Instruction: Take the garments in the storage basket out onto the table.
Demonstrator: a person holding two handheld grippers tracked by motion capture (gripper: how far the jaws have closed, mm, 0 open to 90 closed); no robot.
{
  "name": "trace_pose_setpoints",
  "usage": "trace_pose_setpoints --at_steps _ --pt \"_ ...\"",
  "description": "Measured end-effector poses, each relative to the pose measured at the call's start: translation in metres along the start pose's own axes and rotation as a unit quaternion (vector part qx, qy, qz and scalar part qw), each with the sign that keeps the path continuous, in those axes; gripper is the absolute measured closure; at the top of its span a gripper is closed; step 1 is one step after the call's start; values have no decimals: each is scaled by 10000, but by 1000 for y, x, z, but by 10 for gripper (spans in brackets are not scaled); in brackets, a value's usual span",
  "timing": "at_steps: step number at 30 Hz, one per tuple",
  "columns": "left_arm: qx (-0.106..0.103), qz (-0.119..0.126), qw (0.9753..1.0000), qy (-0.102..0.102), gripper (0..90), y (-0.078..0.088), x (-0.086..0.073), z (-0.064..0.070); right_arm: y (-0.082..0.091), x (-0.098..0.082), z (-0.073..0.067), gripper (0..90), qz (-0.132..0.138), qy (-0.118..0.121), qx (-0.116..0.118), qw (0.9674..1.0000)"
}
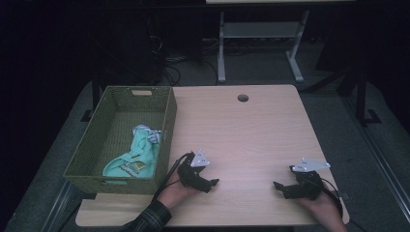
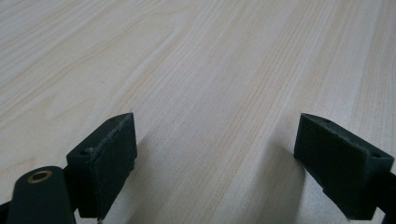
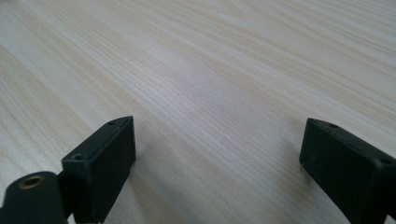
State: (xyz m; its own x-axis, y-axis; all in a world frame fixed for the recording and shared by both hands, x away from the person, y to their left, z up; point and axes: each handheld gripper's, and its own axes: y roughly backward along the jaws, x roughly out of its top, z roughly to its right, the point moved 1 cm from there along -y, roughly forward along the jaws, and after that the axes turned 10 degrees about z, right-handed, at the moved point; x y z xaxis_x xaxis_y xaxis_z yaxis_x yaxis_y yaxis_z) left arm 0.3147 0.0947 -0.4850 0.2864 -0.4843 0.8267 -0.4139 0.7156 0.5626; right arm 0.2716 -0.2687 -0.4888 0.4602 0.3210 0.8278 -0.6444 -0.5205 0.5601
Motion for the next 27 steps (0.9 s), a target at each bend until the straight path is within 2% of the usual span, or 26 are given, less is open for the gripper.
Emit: trace_pose_setpoints --at_steps 5,13,16,27 --pt "-16 -36 10000 -12 122 0 1 0 0 0 0 102 0 -1 1 10000" --pt "-80 -283 9995 -96 130 1 5 -3 0 0 0 101 4 2 7 10000" --pt "-28 -342 9993 -119 130 3 6 -4 0 0 0 101 2 5 7 10000" --pt "-66 -194 9998 63 130 7 10 -8 0 0 0 100 -3 -2 7 10000"
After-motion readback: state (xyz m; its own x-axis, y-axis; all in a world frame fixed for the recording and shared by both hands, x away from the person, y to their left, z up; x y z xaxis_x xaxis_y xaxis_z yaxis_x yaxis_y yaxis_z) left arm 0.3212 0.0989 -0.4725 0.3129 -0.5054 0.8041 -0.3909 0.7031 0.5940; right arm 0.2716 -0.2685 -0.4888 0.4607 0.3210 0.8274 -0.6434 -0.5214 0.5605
